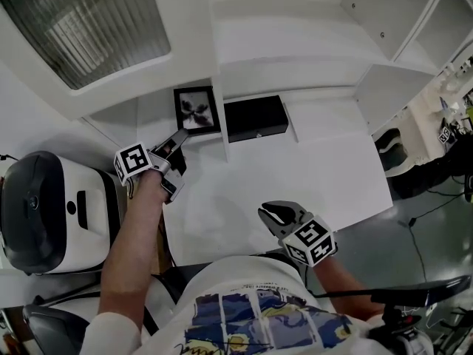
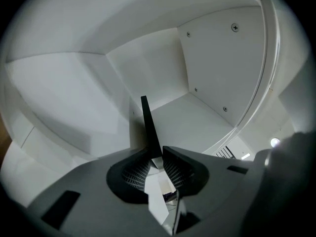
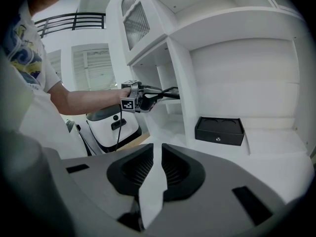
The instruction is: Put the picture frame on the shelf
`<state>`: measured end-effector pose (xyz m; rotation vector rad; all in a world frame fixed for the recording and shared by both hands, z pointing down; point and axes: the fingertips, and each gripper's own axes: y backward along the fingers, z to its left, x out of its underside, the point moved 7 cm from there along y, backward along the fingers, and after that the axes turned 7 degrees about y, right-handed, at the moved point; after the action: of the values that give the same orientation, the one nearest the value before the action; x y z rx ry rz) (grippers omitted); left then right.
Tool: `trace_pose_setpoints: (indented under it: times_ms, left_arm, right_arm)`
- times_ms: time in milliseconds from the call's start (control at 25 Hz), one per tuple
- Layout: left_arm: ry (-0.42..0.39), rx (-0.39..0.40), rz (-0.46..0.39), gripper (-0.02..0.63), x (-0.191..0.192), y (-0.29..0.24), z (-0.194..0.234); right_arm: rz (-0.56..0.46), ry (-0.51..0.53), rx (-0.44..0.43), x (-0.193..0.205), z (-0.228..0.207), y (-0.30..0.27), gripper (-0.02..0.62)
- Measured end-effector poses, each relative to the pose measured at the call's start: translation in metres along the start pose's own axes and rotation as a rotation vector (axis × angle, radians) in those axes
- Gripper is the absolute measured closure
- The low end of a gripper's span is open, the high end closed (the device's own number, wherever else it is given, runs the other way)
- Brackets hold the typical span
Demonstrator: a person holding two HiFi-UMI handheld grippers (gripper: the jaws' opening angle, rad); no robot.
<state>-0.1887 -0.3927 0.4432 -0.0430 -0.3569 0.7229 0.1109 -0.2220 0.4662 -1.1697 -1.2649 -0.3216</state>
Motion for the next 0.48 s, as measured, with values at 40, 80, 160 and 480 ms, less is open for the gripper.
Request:
trace_pose_setpoints:
  times_ms: [40,80,160,480]
  left_arm:
    - [-0.019,-0.014,0.008,0.515,-0.001,0.000,-0.001]
    - [-0.040,-0.028,0.016,0.511,-0.001,-0.001,-0.002]
    - [-0.081,-0.052,0.029,0.505,-0.002,-0.002,-0.005]
    - [-0.327,-0.183,0.104,0.473,-0.002,-0.006,-0.015]
  right_arm:
    - [0.000,0.001,-0.003,0.000,0.000,0.000,0.525]
    - [0.000,0.002,-0.006,0.000,0.000,0.000,0.525]
    - [-0.001,0.003,-0.011,0.001,-0.002,-0.001,0.525]
    - [-0.008,0.004,-0.028,0.002,-0.006,0.000,0.525]
